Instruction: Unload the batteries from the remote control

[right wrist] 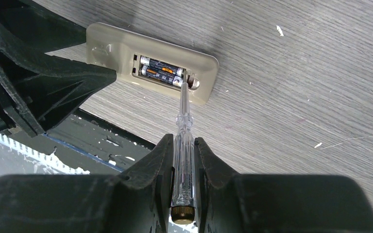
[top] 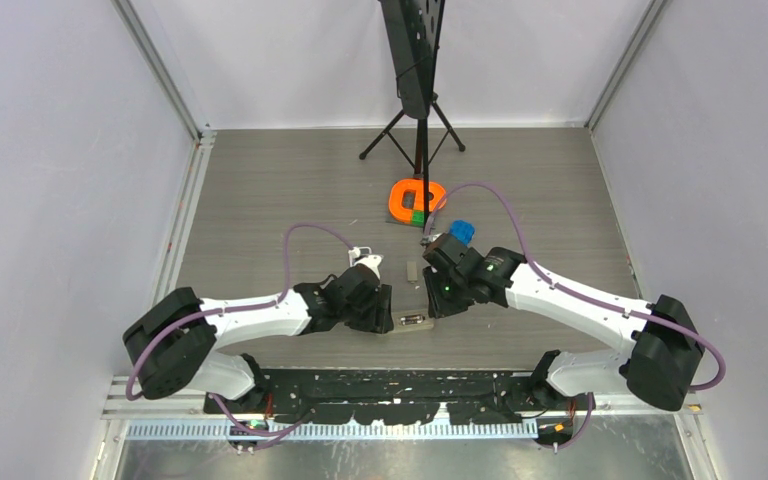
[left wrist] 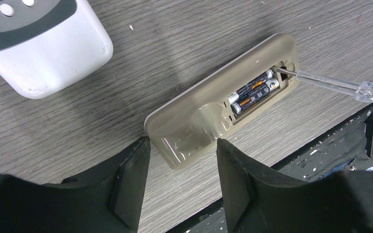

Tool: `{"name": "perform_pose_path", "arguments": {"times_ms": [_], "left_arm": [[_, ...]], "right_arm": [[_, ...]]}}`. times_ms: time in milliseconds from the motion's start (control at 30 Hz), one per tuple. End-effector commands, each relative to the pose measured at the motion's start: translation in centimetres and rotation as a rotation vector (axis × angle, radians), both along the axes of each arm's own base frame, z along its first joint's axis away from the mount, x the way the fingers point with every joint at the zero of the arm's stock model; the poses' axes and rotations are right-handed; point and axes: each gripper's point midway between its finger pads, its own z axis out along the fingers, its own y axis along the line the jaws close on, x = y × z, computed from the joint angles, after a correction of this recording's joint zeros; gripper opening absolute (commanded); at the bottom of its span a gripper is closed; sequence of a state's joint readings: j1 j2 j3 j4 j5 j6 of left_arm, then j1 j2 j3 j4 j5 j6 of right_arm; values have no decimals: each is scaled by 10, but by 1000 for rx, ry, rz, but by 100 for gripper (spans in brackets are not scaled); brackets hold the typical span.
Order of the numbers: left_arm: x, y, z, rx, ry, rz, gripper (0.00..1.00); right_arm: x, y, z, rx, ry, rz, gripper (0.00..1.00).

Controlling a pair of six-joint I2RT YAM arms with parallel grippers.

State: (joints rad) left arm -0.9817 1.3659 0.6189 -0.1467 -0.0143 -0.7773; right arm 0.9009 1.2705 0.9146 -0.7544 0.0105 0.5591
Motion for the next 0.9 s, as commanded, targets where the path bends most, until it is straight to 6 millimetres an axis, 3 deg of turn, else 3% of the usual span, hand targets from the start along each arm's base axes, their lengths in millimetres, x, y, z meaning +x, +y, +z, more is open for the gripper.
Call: {"name": "perform_pose_path", "arguments": {"times_ms": [0,367,867], "left_arm": [[1,-15,9,-59,-1,-27,53],[0,-17,2,-50,23,-24,49],[1,-15,-1,-32,23,-19,49]], "right_arm": [[-7,34,17,177,33,42,0],[-7,67,49,415,30,17,0],[-5,64,63,509,22,-41,0]]}}
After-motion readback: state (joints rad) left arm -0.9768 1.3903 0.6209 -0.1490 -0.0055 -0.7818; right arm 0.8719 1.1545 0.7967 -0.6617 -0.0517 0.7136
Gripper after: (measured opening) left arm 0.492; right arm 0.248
